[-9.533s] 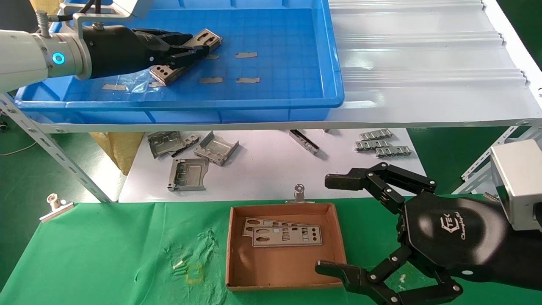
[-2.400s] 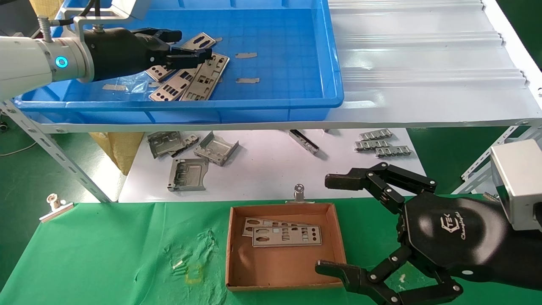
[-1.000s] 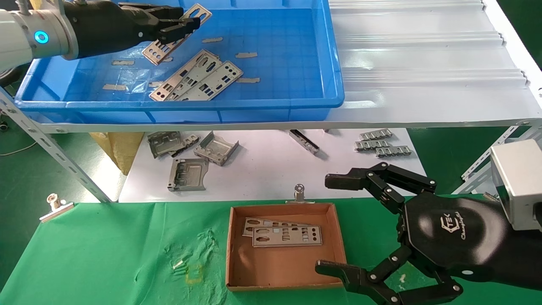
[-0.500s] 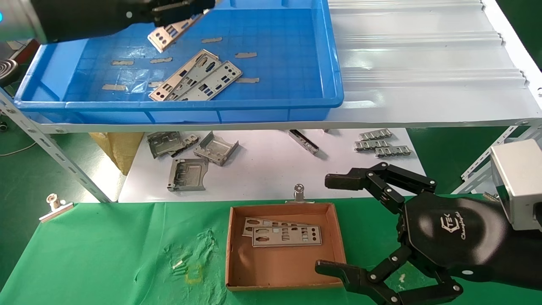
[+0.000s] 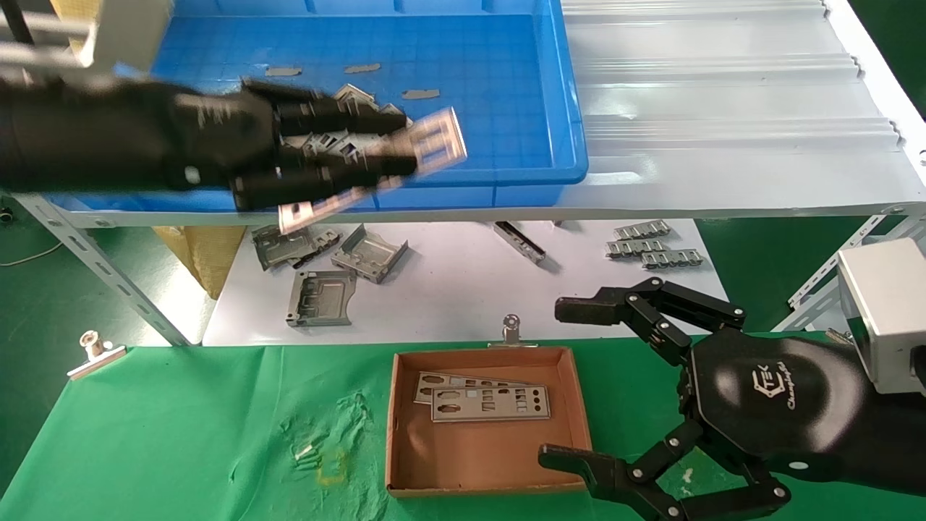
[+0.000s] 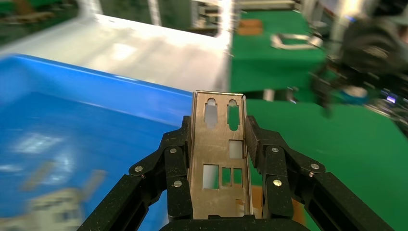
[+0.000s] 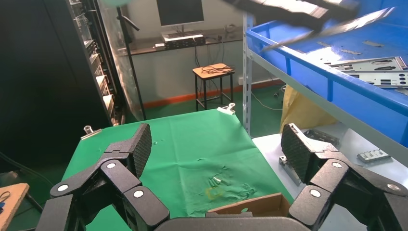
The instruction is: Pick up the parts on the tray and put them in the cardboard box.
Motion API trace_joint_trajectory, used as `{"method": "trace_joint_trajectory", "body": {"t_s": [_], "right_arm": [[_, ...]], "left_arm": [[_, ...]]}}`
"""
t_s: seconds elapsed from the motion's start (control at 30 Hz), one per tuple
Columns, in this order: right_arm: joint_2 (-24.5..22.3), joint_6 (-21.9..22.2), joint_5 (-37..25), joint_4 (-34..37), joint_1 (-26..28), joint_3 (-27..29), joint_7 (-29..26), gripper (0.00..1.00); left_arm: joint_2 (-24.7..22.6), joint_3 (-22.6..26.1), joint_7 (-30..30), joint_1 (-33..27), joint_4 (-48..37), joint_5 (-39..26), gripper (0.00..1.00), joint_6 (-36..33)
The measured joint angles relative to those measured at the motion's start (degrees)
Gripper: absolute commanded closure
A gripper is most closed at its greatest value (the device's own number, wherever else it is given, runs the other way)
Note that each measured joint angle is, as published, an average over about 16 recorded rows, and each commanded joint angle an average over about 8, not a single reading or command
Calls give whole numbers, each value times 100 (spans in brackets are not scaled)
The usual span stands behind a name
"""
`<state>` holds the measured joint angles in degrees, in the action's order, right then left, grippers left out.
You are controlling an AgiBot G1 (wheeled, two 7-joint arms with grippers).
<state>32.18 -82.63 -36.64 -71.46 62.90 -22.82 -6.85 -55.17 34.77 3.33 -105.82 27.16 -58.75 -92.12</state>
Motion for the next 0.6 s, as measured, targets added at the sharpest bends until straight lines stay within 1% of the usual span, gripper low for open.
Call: {"method": "trace_joint_trajectory", "body": {"t_s": [0.17,0.3,0.43,0.6], "right_arm": [[0,0,0,0,0,0,0,0],[0,0,0,0,0,0,0,0],[0,0,0,0,0,0,0,0],[0,0,0,0,0,0,0,0]], "left_arm": [[250,508,235,717,1053,567,100,72],[229,896,111,1248,1423,787,100,291],[-37,1173,-353,1649,1288,716,100,666],[-589,1345,-1225,1991,748,417,100,1220]]}}
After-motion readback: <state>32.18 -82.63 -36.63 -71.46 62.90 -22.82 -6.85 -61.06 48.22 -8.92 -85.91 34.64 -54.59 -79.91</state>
